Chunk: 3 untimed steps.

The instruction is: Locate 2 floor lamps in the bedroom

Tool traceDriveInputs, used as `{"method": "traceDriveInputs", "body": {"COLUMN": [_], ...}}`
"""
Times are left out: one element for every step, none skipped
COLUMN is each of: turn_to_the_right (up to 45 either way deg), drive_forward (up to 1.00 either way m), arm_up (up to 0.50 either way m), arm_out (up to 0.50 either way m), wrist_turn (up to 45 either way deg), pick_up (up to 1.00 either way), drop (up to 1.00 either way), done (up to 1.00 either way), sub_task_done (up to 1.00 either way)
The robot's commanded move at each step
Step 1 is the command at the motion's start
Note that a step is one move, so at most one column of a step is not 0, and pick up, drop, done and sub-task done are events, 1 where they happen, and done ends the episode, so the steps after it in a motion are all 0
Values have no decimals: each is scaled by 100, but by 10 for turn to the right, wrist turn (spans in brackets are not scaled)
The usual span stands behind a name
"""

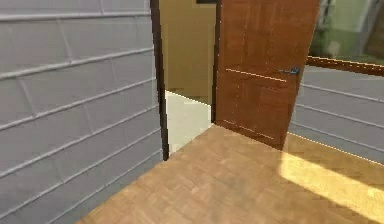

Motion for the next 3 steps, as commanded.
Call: {"method": "traceDriveInputs", "body": {"turn_to_the_right": [90,0,60], "drive_forward": [0,100,0], "arm_up": [0,0,0], "arm_out": [0,0,0], "wrist_turn": [0,0,0], "pick_up": [0,0,0], "drop": [0,0,0], "done": [0,0,0], "sub_task_done": [0,0,0]}}
